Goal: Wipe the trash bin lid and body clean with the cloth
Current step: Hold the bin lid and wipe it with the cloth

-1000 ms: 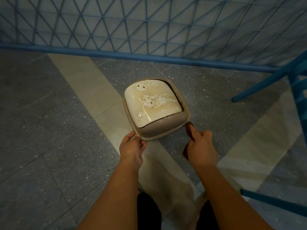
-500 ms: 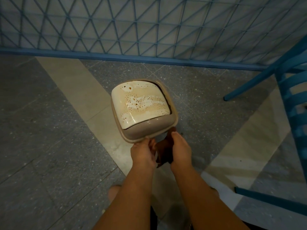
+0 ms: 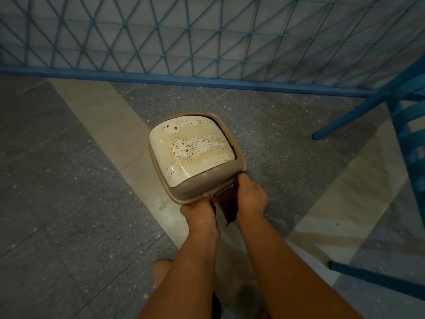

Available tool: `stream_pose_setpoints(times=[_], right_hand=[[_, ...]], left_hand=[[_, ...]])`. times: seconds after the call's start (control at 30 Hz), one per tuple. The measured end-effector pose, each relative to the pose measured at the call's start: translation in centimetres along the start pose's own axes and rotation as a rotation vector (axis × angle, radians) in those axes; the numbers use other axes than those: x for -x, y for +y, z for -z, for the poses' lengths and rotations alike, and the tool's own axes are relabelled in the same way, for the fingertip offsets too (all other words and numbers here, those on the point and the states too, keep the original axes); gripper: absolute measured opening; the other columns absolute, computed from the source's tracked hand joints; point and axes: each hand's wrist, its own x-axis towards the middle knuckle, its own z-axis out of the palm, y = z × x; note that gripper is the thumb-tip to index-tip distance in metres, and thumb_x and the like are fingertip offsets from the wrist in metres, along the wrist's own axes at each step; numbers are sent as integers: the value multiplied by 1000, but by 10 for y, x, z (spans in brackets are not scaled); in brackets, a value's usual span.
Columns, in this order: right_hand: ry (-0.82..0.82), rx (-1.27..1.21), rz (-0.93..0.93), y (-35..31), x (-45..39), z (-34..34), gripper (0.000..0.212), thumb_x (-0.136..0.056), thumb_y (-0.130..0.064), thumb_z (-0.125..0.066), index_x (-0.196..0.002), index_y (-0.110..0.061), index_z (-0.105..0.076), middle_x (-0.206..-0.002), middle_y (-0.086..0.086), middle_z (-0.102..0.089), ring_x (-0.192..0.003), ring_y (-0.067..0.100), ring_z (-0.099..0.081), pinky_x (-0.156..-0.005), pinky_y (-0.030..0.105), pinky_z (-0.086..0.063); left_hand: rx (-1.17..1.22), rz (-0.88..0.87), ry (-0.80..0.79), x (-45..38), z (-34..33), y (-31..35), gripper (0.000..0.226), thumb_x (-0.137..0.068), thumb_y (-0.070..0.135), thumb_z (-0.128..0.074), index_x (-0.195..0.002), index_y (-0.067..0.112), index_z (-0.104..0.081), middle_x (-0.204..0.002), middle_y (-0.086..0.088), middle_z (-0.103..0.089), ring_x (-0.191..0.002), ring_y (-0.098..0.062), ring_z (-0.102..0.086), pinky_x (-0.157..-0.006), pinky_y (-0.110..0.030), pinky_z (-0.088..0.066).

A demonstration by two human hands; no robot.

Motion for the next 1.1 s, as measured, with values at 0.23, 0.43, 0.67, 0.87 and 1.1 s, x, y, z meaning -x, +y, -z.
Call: stream_pose_setpoints(times=[0.23, 0.43, 0.67, 0.87, 1.1], right_hand=[[-87, 60, -44, 18, 18, -9, 15, -73, -27, -68, -67, -13, -67, -74, 9, -69, -76, 26, -67, -74, 44, -58], [-19, 23, -13, -2, -3, 0, 24, -75, -29, -66, -71, -6, -61, -77, 9, -65, -74, 23, -60, -74, 41, -54], [0, 67, 43, -34, -24, 2, 26, -77, -29, -64, -65, -7, -57, -72, 6, -57, -69, 18, -52, -63, 32, -45], [10, 59, -3, -11, -9, 3, 29, -78, -29, -64, -81, 0, -64, -84, 22, -62, -78, 27, -60, -77, 42, -52], [-106, 93, -40, 5, 9, 4, 18, -77, -25, -66, -73, -8, -64, -75, 11, -63, -71, 21, -58, -66, 33, -51]], left_hand=[[-37, -33, -28, -2, 2, 7, 25, -89, -6, -55, -93, 19, -60, -91, -6, -67, -84, -20, -65, -61, -27, -54], [-44, -23, -43, -11, 2, 0, 28, -88, -6, -56, -103, 18, -57, -101, -10, -67, -94, -22, -65, -66, -23, -48], [-46, 2, -39, -18, 5, -6, 30, -91, -2, -53, -115, 15, -49, -116, -16, -64, -100, -23, -65, -84, -27, -44], [-74, -22, -44, -22, 6, -7, 34, -89, 0, -58, -116, 19, -52, -115, -11, -65, -101, -22, -65, -84, -29, -47], [-99, -20, -60, -25, 9, -5, 34, -88, 0, -58, -119, 12, -54, -110, -12, -67, -99, -24, -64, -82, -33, -53]])
